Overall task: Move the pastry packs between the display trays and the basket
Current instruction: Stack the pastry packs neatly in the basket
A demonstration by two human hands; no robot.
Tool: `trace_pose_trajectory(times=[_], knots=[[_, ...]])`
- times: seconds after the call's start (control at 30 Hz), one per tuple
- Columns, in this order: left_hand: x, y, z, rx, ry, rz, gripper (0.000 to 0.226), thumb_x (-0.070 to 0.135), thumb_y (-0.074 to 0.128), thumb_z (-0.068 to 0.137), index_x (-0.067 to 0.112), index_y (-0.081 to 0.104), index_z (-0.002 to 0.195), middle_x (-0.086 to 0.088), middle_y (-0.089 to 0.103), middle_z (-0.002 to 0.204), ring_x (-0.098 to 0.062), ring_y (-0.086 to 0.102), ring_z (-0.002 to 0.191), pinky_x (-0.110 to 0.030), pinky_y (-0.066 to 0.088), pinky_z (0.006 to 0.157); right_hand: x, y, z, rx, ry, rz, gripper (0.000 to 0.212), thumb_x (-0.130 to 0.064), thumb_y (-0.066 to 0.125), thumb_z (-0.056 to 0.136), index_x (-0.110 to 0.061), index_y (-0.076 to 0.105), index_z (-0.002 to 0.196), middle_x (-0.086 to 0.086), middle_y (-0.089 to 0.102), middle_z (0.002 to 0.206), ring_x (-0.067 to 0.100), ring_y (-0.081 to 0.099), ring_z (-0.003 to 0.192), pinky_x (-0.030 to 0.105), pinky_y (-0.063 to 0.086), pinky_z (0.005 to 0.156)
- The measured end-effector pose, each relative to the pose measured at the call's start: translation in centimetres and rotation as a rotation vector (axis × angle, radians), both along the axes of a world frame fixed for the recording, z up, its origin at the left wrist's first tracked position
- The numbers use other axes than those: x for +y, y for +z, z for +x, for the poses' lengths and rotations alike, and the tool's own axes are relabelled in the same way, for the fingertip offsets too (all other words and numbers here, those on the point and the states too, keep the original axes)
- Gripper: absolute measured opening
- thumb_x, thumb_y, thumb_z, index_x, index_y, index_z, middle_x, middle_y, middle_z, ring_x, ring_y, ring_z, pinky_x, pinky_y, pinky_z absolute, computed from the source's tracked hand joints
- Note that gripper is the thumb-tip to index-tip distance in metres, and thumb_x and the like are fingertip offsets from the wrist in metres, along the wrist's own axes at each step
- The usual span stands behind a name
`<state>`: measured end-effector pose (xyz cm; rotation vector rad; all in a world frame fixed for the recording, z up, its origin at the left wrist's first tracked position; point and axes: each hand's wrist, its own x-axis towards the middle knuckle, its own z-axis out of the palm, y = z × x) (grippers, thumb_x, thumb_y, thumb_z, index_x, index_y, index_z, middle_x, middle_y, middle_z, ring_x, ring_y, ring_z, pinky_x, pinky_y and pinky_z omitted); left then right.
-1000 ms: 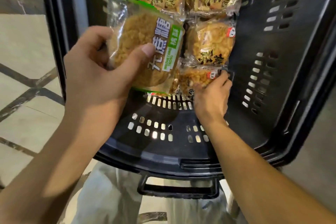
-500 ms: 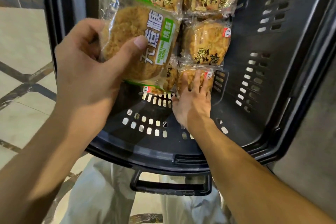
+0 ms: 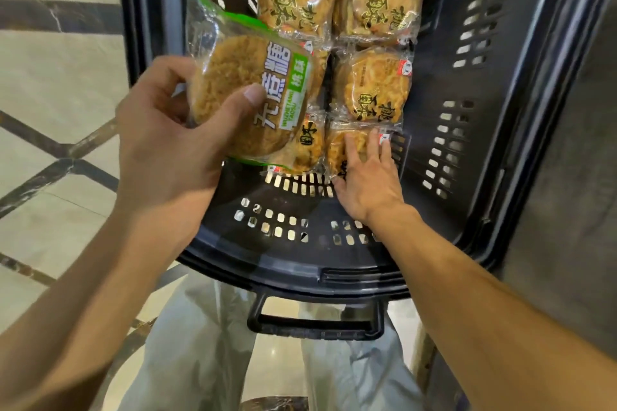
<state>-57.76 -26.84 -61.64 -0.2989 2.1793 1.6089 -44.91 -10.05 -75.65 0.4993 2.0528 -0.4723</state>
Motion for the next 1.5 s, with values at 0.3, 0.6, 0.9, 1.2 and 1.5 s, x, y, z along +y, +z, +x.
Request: trace_pose_trajectory(times=[0.3, 0.6, 0.9, 1.2, 1.5], knots=[[3.9, 21.9, -1.3, -0.063, -0.180, 0.116, 0.022, 0.024, 0.081, 0.085, 0.025, 0.066, 0.101, 0.000, 0.075, 0.099, -0.016, 0.073, 0.091, -0.033, 0.060, 0.076, 2.3, 30.8, 1.0, 0.464, -0.447, 0.253, 0.076, -0.053, 0.049, 0.100, -0.019, 0.018, 0.160, 0.013, 0.014, 0.167, 0.032, 0.014, 0.153, 0.050, 0.021, 0.123], [2.6, 46.1, 7.8, 0.009, -0.855, 0.350, 0.016, 0.024, 0.078, 0.088, 0.022, 0.066, 0.099, 0.001, 0.076, 0.092, -0.018, 0.072, 0.084, -0.031, 0.058, 0.071, -8.6, 62.0, 19.0, 0.865, -0.915, 0.860, 0.062, -0.054, 0.046, 0.098, -0.014, 0.051, 0.145, 0.011, 0.053, 0.143, 0.030, 0.046, 0.132, 0.045, 0.038, 0.108], [-6.4, 54.9, 37.6, -0.077, -1.718, 0.529, 0.019, 0.020, 0.079, 0.086, 0.008, 0.066, 0.093, -0.001, 0.068, 0.079, -0.015, 0.062, 0.074, -0.031, 0.055, 0.066, -41.1, 68.1, 43.0, 0.641, -1.607, 1.489, 0.055, -0.053, 0.050, 0.095, -0.017, 0.060, 0.134, 0.011, 0.059, 0.137, 0.034, 0.053, 0.126, 0.049, 0.039, 0.106], [-27.6, 56.0, 67.1, -0.225, -2.351, 0.504, 0.016, 0.013, 0.078, 0.086, 0.006, 0.067, 0.096, 0.002, 0.074, 0.080, -0.008, 0.068, 0.072, -0.026, 0.057, 0.068, -70.3, 65.7, 54.9, 0.213, -2.225, 1.706, 0.060, -0.055, 0.046, 0.092, -0.017, 0.059, 0.136, 0.014, 0.058, 0.133, 0.035, 0.049, 0.121, 0.050, 0.038, 0.100], [-32.8, 54.0, 80.0, -0.311, -2.389, 0.397, 0.038, 0.031, 0.078, 0.074, 0.005, 0.067, 0.098, -0.002, 0.074, 0.081, -0.012, 0.070, 0.075, -0.024, 0.056, 0.064, -73.4, 64.9, 69.0, 0.250, -2.279, 1.638, 0.060, -0.059, 0.043, 0.095, -0.021, 0.055, 0.140, 0.010, 0.053, 0.142, 0.033, 0.047, 0.127, 0.046, 0.036, 0.106]])
